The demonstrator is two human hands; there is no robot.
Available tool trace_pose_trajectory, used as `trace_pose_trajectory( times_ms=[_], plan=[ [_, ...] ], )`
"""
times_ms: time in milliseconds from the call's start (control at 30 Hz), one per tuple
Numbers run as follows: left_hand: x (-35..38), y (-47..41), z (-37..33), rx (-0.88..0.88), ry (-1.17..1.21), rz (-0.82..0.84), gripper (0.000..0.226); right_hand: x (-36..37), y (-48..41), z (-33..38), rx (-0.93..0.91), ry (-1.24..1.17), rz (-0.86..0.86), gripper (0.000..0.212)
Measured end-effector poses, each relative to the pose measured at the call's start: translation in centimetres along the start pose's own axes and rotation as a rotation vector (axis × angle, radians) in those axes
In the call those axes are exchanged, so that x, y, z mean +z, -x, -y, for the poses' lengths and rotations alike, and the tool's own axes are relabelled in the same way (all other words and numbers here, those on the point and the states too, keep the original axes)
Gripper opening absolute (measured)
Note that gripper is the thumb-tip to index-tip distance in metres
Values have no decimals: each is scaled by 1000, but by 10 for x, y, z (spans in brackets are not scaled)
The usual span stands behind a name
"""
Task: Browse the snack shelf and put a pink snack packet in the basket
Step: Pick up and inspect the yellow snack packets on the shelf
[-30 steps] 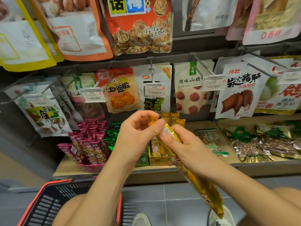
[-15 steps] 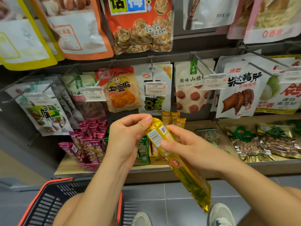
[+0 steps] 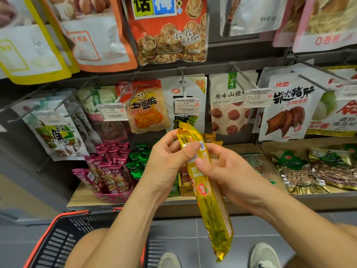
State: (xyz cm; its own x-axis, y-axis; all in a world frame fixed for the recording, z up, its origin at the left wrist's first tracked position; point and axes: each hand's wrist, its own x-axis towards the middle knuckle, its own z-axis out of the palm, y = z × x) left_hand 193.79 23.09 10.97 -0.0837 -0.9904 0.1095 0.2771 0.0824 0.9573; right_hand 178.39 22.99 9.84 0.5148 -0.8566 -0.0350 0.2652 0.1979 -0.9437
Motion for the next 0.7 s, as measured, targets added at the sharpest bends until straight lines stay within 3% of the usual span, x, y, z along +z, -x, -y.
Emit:
trace_pose_trajectory(
  times_ms=[100, 233, 300, 400, 567, 700],
  plan=[
    [-1, 0, 1, 62, -23, -77, 34, 0, 2, 3, 37, 71, -4, 49],
    [-4, -4, 1, 143, 53, -298, 56, -2, 2, 3, 48, 528, 0, 50],
    [-8, -4, -1, 162, 86, -358, 61, -2, 3, 2, 74, 609, -5, 55],
    [-11, -5, 0, 131, 85, -315, 46, -3, 2, -2, -14, 555, -84, 52],
    [-2, -4, 9, -87, 81, -154, 36, -4, -2, -7, -31, 467, -118, 53],
    [-4, 1, 15, 5, -320, -115, 16, -18, -4, 5, 49, 543, -8, 43]
  ],
)
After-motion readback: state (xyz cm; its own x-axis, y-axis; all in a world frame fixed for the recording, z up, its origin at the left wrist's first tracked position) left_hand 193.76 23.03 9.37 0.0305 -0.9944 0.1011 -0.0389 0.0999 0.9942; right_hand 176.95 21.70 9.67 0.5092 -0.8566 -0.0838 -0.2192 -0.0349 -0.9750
